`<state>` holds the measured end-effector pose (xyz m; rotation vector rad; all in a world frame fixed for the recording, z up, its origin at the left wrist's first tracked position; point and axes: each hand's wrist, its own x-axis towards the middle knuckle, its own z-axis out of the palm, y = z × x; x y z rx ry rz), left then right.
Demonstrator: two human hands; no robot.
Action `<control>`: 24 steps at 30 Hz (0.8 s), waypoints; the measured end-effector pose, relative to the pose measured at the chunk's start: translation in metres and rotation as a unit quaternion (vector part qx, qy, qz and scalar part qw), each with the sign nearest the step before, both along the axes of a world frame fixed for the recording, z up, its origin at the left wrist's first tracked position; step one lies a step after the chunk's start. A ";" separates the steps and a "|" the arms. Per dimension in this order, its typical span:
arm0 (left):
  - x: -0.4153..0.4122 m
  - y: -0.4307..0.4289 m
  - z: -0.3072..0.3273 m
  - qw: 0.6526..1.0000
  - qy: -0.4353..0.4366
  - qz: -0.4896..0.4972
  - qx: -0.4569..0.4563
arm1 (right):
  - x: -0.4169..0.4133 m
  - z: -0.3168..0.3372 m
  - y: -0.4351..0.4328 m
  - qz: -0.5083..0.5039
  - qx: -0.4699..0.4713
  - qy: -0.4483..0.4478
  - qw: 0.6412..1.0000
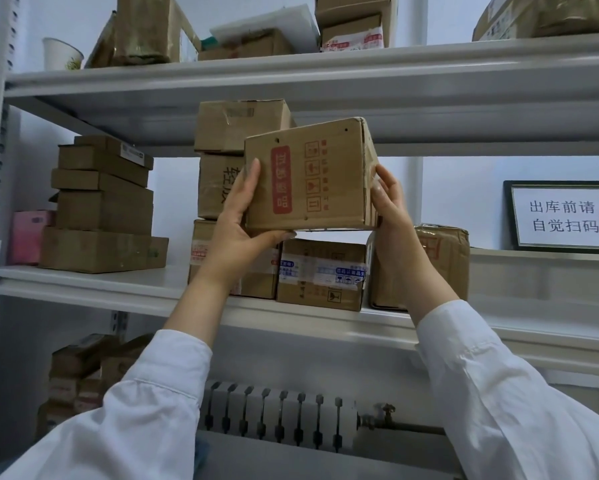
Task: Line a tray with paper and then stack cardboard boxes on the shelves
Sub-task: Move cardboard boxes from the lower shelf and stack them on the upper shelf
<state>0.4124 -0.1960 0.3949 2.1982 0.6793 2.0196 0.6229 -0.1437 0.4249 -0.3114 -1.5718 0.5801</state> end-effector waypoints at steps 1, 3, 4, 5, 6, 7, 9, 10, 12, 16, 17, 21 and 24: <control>0.000 0.002 0.000 1.000 0.000 0.002 0.006 | 0.000 -0.001 0.003 0.001 0.003 -0.001 1.000; -0.001 0.004 -0.001 1.000 0.002 0.007 0.012 | -0.001 -0.002 0.006 0.001 0.006 -0.001 1.000; -0.001 0.006 -0.001 1.000 0.003 0.010 0.010 | -0.001 -0.002 0.007 -0.002 0.004 0.000 1.000; -0.001 0.009 -0.001 1.000 0.005 0.013 0.004 | -0.001 -0.003 0.009 -0.005 0.001 0.003 1.000; 0.000 0.012 0.000 1.000 0.007 0.016 -0.002 | -0.001 -0.004 0.011 -0.011 -0.003 0.007 1.000; 0.001 0.015 0.000 1.000 0.009 0.019 -0.007 | -0.001 -0.006 0.014 -0.017 -0.007 0.011 1.000; 0.004 0.022 0.000 1.000 0.014 0.023 -0.012 | 0.001 -0.009 0.017 -0.034 -0.018 0.017 0.999; 0.007 0.025 0.000 0.999 0.013 0.025 -0.015 | 0.003 -0.010 0.020 -0.048 -0.021 0.022 0.998; 0.011 0.033 0.001 1.000 0.008 0.024 -0.019 | 0.004 -0.013 0.020 -0.072 -0.023 0.046 0.996; 0.020 0.050 0.004 0.998 0.022 0.063 -0.023 | 0.000 -0.017 0.018 -0.104 -0.029 0.082 0.991; 0.022 0.054 0.004 0.997 0.028 0.073 -0.025 | -0.002 -0.018 0.017 -0.099 -0.036 0.072 0.992; 0.030 0.065 0.005 0.993 0.041 0.110 -0.028 | -0.005 -0.021 0.016 -0.063 -0.048 0.026 0.997; 0.033 0.070 0.004 0.989 0.042 0.138 -0.025 | -0.002 -0.027 0.024 -0.072 -0.053 0.015 0.996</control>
